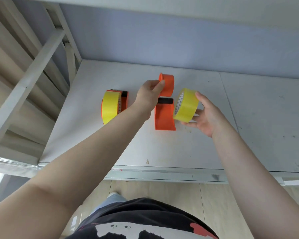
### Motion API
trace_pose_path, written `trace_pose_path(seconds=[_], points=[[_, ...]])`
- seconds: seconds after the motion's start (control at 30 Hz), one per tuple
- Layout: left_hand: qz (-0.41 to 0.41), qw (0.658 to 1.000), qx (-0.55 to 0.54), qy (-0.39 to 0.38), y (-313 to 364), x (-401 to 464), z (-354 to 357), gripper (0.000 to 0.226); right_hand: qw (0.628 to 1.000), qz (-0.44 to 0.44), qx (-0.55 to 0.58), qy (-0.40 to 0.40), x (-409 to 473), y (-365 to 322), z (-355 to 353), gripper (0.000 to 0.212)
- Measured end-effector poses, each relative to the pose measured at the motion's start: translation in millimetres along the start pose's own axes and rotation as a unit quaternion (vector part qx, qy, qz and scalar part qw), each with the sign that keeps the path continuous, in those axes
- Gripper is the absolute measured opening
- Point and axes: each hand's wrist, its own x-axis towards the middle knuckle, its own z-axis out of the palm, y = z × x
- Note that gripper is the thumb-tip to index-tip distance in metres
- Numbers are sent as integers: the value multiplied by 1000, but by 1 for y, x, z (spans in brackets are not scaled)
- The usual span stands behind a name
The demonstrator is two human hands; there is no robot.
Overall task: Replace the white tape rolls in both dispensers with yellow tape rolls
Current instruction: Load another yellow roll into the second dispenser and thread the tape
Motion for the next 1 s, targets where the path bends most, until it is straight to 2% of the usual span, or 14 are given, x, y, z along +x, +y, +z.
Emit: trace_pose_path(seconds=[0.17,0.33,0.5,0.57,0.7,0.8,0.9,1.0], points=[[38,999,-9,-7,-8,19,16,22,1000,15,-12,10,24,-21,18,65],[40,999,-9,-33,-32,20,19,29,998,16,-67,-3,30,-29,36,54],[2,990,-92,-110,-46,7,9,37,995,49,-80,-18,24,-17,52,62],[-21,984,-111,-136,-48,0,8,46,995,41,-88,-6,21,-10,56,56],[-62,980,-109,-156,-55,-8,8,57,992,65,-103,-15,6,7,59,26],[-85,980,-95,-153,-78,-24,8,45,989,84,-122,-22,-3,32,54,31],[-55,985,-92,-135,-87,-34,7,31,979,38,-202,-8,-6,39,45,38],[-50,986,-95,-125,-80,-30,11,26,955,-71,-282,64,5,35,36,50]])
